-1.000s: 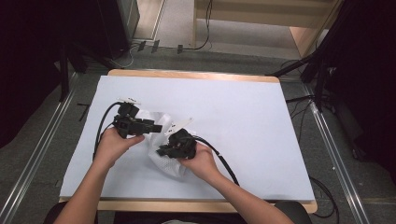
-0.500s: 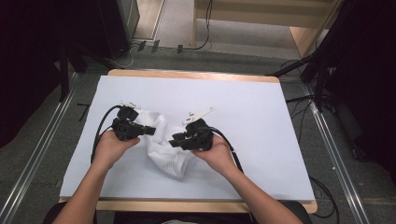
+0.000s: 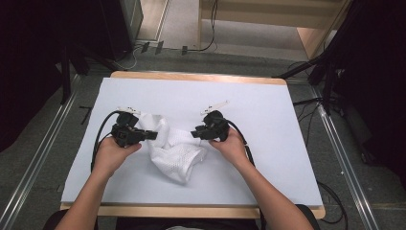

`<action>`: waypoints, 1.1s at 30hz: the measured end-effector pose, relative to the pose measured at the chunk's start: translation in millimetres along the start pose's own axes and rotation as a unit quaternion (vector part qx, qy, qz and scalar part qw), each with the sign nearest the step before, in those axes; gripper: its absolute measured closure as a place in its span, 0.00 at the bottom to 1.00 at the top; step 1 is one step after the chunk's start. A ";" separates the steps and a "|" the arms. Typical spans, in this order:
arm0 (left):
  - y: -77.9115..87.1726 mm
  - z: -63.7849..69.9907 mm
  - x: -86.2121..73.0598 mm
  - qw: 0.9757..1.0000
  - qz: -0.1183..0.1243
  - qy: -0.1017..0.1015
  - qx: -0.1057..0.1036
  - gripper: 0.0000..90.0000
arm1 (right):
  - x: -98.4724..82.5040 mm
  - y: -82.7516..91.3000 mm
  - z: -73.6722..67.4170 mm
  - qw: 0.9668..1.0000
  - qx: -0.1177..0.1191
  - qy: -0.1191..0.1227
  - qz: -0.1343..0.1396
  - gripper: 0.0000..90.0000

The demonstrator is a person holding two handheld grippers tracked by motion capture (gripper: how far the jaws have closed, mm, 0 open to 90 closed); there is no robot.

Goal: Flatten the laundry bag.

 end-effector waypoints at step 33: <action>9.1 -38.2 4.8 0.998 0.054 0.038 0.016 1.00 | -3.4 64.5 50.2 0.996 -0.061 -0.041 0.045 1.00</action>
Point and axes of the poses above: each handheld gripper's, and its own axes: y roughly backward along the jaws, x roughly out of its top, z roughly to its right, the point moved 9 cm from there along -y, roughly forward along the jaws, and after that the axes turned 10 degrees about -y, right-handed, at the moved point
